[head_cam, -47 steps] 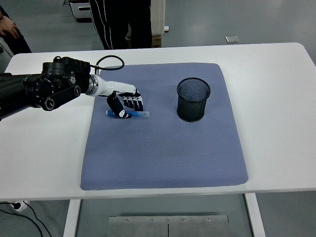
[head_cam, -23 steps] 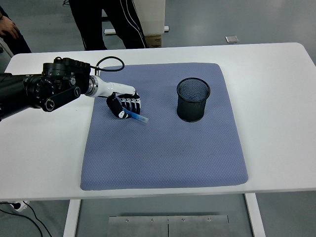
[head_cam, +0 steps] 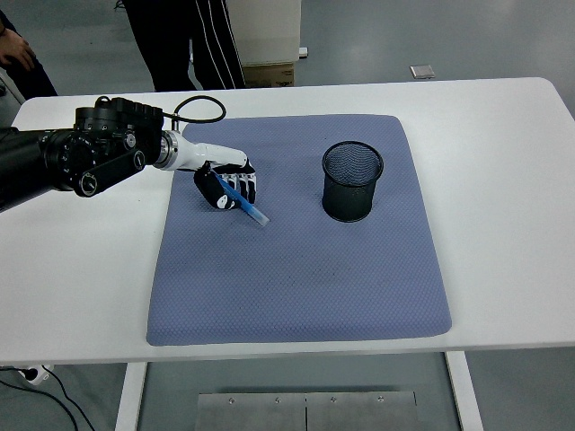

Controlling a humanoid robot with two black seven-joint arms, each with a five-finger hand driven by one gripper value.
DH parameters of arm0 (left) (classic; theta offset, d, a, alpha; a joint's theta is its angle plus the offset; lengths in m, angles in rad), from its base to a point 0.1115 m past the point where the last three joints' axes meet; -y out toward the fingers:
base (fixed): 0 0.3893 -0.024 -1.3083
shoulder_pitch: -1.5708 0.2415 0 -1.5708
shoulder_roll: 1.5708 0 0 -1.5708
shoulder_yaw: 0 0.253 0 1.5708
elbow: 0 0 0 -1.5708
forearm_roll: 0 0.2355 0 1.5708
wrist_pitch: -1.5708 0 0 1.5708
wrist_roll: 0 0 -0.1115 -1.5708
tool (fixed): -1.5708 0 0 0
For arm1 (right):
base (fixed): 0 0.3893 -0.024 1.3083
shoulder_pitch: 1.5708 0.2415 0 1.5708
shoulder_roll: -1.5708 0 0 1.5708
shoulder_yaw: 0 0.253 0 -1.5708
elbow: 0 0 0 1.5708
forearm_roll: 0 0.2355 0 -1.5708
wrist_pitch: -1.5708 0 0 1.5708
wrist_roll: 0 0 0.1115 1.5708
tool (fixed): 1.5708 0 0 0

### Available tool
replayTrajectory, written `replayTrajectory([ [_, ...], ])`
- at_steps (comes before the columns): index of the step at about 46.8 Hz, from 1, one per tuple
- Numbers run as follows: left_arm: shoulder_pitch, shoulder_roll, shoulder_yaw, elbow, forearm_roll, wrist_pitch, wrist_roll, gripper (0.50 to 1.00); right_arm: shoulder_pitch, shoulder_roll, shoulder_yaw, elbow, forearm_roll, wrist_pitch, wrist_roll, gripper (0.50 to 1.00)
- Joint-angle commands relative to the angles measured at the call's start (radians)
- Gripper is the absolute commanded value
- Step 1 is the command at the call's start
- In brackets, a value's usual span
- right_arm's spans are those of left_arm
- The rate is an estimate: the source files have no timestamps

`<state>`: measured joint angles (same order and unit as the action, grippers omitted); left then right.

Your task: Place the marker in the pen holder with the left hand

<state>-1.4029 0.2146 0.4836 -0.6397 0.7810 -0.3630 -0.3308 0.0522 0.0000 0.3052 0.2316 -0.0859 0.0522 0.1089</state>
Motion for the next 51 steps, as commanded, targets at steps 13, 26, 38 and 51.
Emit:
replayTrajectory([
  [13, -0.013, 0.002, -0.022, 0.008, -0.051, -0.001, -0.007, 0.5, 0.0, 0.0, 0.0, 0.0, 0.0, 0.0, 0.0, 1.0],
  [26, -0.018, 0.008, -0.048, 0.008, -0.144, -0.004, -0.02, 0.5, 0.0, 0.0, 0.0, 0.0, 0.0, 0.0, 0.0, 1.0],
  [38, -0.039, 0.009, -0.097, 0.012, -0.215, -0.013, -0.039, 0.5, 0.0, 0.0, 0.0, 0.0, 0.0, 0.0, 0.0, 1.0],
  [51, -0.053, 0.005, -0.126, 0.011, -0.296, -0.011, -0.085, 0.5, 0.0, 0.0, 0.0, 0.0, 0.0, 0.0, 0.0, 1.0],
])
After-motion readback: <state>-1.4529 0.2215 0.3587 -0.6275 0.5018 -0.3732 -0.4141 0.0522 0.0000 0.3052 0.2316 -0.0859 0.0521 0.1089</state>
